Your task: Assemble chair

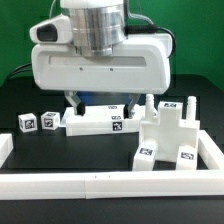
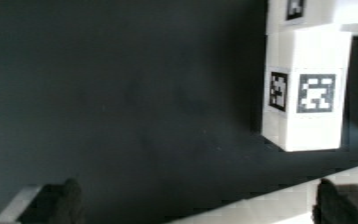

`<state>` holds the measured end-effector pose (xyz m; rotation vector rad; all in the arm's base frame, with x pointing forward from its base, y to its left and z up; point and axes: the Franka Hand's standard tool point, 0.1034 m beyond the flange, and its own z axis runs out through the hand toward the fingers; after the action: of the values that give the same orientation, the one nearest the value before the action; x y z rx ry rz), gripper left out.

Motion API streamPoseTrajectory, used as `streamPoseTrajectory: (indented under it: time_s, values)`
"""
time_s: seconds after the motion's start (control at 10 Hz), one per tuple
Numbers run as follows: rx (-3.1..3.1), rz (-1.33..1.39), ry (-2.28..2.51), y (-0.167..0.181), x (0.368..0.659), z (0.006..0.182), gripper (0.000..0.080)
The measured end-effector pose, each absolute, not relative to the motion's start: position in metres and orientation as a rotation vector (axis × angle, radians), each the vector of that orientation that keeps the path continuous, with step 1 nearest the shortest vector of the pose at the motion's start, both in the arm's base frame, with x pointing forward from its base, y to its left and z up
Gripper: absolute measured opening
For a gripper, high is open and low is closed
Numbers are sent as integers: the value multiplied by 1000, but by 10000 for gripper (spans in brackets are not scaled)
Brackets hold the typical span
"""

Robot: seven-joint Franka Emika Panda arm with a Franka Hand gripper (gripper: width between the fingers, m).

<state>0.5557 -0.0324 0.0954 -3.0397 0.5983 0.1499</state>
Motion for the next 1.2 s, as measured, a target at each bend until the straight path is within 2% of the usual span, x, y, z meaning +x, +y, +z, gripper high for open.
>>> streamPoseTrajectory:
  time_s: [0.2,0.6,1.0,1.2]
  values:
    - [-2980,159,798,-36,535,92,649]
    - [-2813,168,1200,-30,537,90,649]
    - [-2416,213,1832,-45,489,77,649]
    - [-2372,229,1894,-42,486,75,649]
